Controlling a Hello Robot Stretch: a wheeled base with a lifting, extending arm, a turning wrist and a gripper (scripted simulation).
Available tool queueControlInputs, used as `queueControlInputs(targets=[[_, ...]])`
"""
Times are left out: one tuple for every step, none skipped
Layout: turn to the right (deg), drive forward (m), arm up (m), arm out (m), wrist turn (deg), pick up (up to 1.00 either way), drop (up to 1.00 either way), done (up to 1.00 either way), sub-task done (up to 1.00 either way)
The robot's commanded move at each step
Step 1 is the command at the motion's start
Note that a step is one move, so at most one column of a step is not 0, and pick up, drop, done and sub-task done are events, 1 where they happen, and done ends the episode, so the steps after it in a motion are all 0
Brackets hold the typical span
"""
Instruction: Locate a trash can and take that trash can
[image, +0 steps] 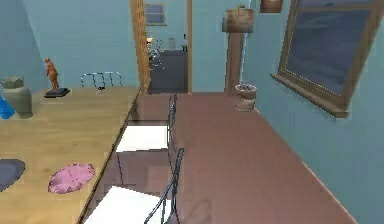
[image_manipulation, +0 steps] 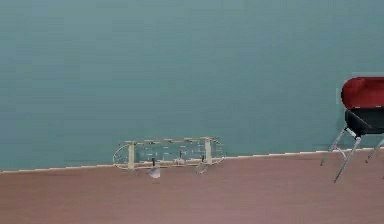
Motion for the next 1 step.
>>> queueControlInputs(targets=[[39.0, 0.00, 0.00, 0.00, 0.0, 0.00, 0.00, 0.00, 0.00]])
